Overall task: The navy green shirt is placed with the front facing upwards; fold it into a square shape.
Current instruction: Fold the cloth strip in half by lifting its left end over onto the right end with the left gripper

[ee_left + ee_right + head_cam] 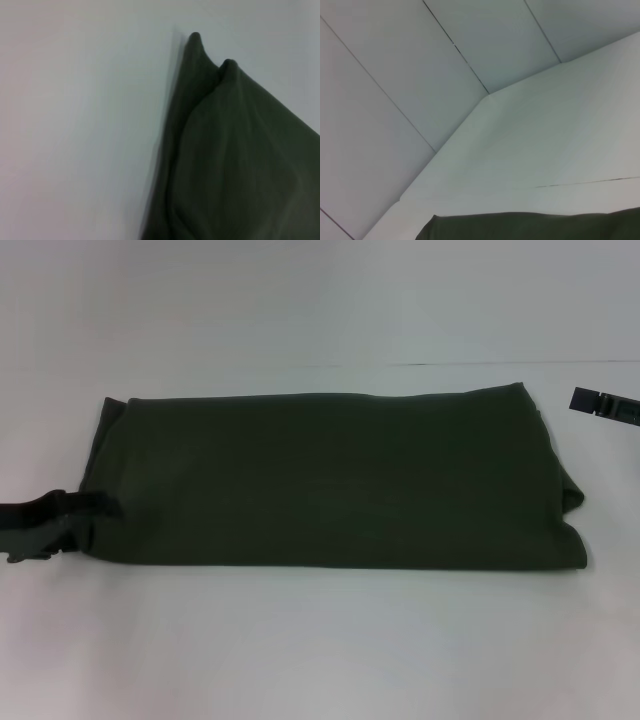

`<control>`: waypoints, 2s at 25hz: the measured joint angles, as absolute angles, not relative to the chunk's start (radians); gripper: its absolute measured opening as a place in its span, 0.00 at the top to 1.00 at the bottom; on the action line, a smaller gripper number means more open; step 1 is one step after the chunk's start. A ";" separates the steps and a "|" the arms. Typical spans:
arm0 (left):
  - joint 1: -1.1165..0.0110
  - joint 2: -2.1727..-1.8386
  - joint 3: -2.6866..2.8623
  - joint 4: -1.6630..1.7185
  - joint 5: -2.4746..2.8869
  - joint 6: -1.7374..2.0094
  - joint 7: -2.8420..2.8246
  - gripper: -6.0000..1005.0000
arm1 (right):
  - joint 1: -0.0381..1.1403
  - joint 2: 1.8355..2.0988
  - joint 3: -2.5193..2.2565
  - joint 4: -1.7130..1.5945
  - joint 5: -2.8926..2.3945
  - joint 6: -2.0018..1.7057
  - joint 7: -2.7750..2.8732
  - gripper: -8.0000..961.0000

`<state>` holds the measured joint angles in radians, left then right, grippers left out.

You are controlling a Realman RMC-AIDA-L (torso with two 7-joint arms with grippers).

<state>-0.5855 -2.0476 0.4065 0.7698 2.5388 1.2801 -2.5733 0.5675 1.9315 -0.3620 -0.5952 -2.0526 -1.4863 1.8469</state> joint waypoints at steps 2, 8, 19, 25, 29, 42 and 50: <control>-0.595 -2.046 0.407 0.764 2.539 1.277 -2.571 0.13 | 0.567 1.932 -0.362 -0.595 -2.052 -1.486 1.847 0.05; -0.602 -2.045 0.406 0.762 2.537 1.275 -2.568 0.13 | 0.568 1.933 -0.362 -0.595 -2.052 -1.486 1.847 0.05; -0.594 -2.045 0.408 0.776 2.541 1.267 -2.565 0.18 | 0.568 1.935 -0.362 -0.595 -2.052 -1.486 1.847 0.05; -0.592 -2.045 0.418 0.779 2.554 1.260 -2.538 0.26 | 0.568 1.936 -0.362 -0.595 -2.052 -1.486 1.847 0.05; -0.593 -2.047 0.422 0.780 2.574 1.247 -2.537 0.37 | 0.568 1.938 -0.362 -0.595 -2.052 -1.486 1.847 0.05; -0.586 -2.050 0.421 0.776 2.579 1.209 -2.537 0.88 | 0.566 1.940 -0.362 -0.590 -2.052 -1.481 1.845 0.05; -0.529 -2.056 0.375 0.805 2.475 1.237 -2.467 0.97 | 0.566 1.975 -0.362 -0.584 -2.052 -1.466 1.838 0.06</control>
